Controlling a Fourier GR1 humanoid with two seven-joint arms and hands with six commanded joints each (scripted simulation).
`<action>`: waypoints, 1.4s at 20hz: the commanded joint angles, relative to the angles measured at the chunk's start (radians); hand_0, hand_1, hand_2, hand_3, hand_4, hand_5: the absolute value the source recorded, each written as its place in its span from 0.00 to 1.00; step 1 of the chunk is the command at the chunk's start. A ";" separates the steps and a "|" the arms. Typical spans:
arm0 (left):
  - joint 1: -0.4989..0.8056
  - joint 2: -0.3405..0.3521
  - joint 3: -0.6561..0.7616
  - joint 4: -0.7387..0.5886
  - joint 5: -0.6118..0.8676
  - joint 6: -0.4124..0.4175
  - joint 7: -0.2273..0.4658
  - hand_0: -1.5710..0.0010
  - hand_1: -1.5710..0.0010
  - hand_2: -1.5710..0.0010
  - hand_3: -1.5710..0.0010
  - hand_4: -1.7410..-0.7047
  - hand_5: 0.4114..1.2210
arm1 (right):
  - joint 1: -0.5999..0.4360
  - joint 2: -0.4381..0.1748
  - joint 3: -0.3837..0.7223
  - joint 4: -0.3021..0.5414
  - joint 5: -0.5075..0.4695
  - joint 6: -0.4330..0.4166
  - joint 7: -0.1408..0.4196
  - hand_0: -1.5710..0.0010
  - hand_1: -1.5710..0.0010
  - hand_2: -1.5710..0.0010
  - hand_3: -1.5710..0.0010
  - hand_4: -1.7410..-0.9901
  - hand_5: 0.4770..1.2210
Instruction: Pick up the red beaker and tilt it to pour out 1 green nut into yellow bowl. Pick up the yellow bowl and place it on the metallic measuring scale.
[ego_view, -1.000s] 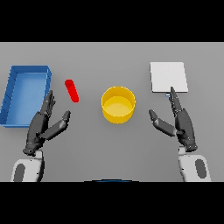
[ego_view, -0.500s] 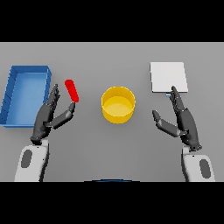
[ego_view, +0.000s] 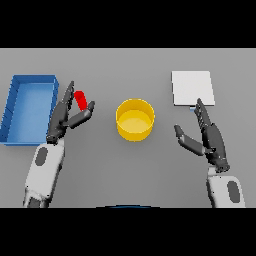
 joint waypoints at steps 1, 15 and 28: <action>-0.010 0.000 0.002 0.024 -0.005 0.003 -0.006 1.00 1.00 1.00 1.00 0.50 0.27 | 0.010 0.003 0.007 -0.012 0.008 -0.004 -0.004 1.00 1.00 1.00 1.00 0.59 0.21; -0.204 -0.043 0.100 0.311 0.029 0.062 -0.149 0.50 0.52 0.52 0.59 0.31 0.57 | -0.011 -0.006 -0.011 0.005 0.003 -0.011 0.021 1.00 1.00 1.00 1.00 0.60 0.23; -0.207 -0.047 0.060 0.277 -0.005 0.088 -0.184 0.03 0.03 0.03 0.05 0.23 0.98 | 0.014 0.005 0.000 -0.002 0.016 -0.018 -0.011 1.00 1.00 1.00 1.00 0.60 0.24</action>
